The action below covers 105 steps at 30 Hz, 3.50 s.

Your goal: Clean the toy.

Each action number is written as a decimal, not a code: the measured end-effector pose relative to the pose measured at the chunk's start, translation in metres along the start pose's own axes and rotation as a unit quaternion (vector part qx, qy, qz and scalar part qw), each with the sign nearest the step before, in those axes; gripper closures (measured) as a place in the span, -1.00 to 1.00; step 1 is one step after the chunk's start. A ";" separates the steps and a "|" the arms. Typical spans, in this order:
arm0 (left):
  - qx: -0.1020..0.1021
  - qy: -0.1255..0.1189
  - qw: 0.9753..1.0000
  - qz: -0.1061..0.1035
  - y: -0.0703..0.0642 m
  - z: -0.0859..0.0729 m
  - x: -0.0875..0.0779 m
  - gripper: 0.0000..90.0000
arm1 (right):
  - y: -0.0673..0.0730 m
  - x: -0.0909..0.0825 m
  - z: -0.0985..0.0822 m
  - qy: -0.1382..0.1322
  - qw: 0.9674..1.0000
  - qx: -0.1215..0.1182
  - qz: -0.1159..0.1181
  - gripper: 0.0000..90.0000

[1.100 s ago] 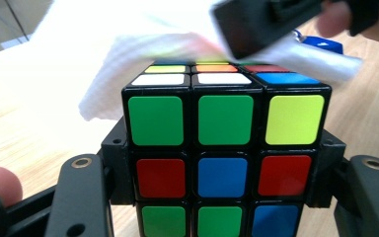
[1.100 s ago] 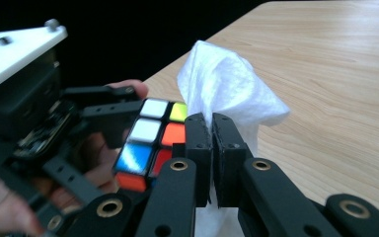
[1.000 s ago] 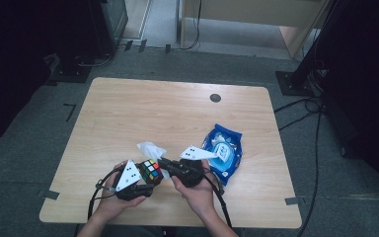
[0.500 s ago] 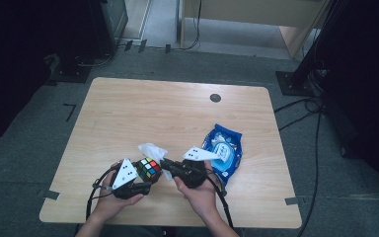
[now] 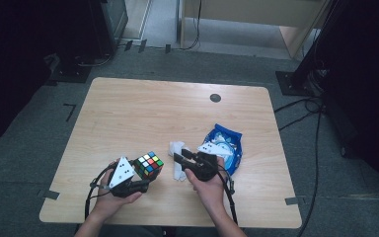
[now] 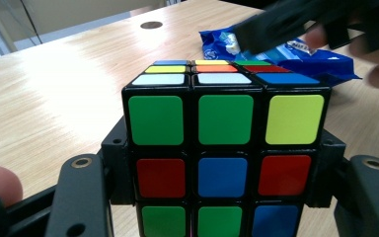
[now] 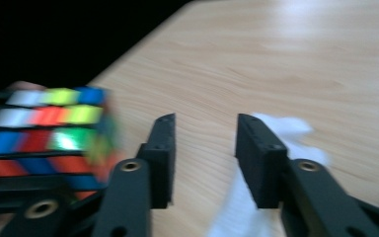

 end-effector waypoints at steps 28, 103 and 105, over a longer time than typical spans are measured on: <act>-0.038 -0.003 0.999 0.009 0.017 -0.002 -0.003 -0.24 | 0.056 0.001 0.005 -0.019 0.997 -0.012 0.073 -0.31; -0.078 -0.071 0.991 -0.077 0.020 0.020 -0.034 -0.54 | 0.049 0.028 -0.021 -0.021 0.989 -0.132 -0.061 -0.23; -0.060 -0.062 0.995 -0.055 0.027 0.013 -0.033 -0.57 | 0.038 0.020 -0.014 -0.008 0.992 -0.115 -0.043 -0.23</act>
Point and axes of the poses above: each handheld gripper's, and its own axes: x roughly forward along the jaws, z roughly out of its top, y roughly to its left, the point moved 9 cm from there along x, roughly forward along the jaws, and after that the axes turned 13 degrees about y, right-handed, at the moved point
